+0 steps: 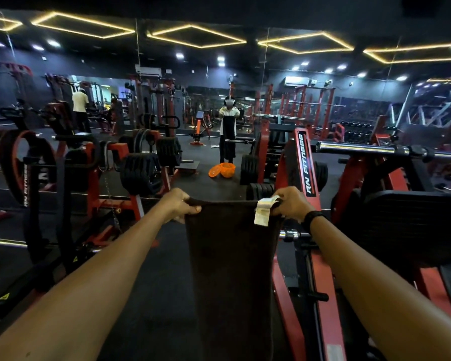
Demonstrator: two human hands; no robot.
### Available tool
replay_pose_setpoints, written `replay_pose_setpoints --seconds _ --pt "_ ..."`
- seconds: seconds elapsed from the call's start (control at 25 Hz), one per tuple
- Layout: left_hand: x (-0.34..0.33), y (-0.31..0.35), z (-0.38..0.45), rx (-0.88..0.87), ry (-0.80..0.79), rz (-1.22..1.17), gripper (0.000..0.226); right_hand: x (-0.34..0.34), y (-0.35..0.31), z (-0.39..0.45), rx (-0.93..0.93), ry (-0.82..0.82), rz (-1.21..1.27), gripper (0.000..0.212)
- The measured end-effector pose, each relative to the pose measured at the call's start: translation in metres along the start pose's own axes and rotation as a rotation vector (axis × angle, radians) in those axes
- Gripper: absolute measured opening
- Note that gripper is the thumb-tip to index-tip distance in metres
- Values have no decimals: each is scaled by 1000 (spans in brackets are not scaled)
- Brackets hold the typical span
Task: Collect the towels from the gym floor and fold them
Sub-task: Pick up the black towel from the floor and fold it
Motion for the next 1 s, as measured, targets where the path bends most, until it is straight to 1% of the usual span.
replay_pose_setpoints --seconds 0.04,0.08,0.12,0.16,0.2,0.24,0.28,0.32,0.36,0.4,0.44,0.48,0.52,0.56,0.6,0.64,0.68,0.72,0.76,0.8,0.84,0.88,0.92,0.96,1.0 --pt "-1 0 -2 29 -106 13 16 3 2 -2 -7 -94 -38 20" --pt "-2 2 -6 9 -161 -50 13 10 2 -2 8 -108 -6 20" --pt "-2 6 -8 -61 -162 -237 12 18 -3 -3 49 -28 163 19" --pt "-1 8 -8 -147 -173 -502 18 28 -9 -3 84 122 474 24" --pt "-1 8 -4 -206 -202 -639 32 35 -10 0 91 225 743 36" --pt "-3 8 1 -229 -242 -596 46 36 -13 1 79 229 929 44" --pt "-9 7 -2 -187 -302 -420 51 27 -16 0 19 139 910 47" --pt "-19 5 -9 -121 -332 -233 50 13 -19 -7 -43 28 815 47" --pt "-26 3 -9 -60 -329 -152 49 -1 -17 -7 -68 -28 729 46" --pt "-29 1 -6 -65 -288 -136 48 -8 -18 -6 -76 -21 703 44" --pt "-27 0 -4 -67 -273 -248 49 -6 -22 -5 -71 35 746 42" --pt "-20 -1 -4 -69 -265 -414 53 -2 -24 -3 -62 121 856 40" --pt "-12 -2 -4 -56 -269 -544 60 4 -21 1 -51 159 985 41" --pt "-5 -3 -3 -51 -252 -563 65 11 -18 6 -73 124 1056 46" --pt "-2 -3 -5 -6 -288 -480 69 12 -20 4 -120 1 970 53" --pt "-3 -6 -8 16 -304 -394 68 8 -21 -1 -170 -154 822 53" --pt "-4 -11 -4 21 -297 -416 57 1 -18 -5 -189 -237 731 45" --pt "-3 -13 -4 8 -244 -476 44 -4 -15 -4 -171 -191 752 32" --pt "-2 -15 -4 9 -209 -570 37 -6 -13 -2 -164 -76 861 24" --pt "1 -15 -7 21 -184 -575 36 -4 -14 -2 -149 -18 950 26" --pt "3 -16 -8 18 -166 -573 37 -3 -20 -3 -122 -47 964 32" --pt "6 -18 -7 15 -156 -597 33 -6 -24 -3 -137 -137 911 35" --pt "7 -18 -7 -7 -163 -659 24 -10 -29 -6 -144 -202 816 34" --pt "10 -17 -7 -14 -166 -711 17 -14 -30 -5 -147 -187 813 29" --pt "9 -17 -8 -28 -166 -698 15 -17 -27 -4 -129 -103 879 26"
Point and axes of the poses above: each hand's wrist, its own z-axis towards the middle knuckle, its own x-axis out of the back of the hand, y = z × x, the point moved 1 cm from there along z, towards the middle knuckle, and after that the axes turned 10 degrees about x, right-handed, at the moved point
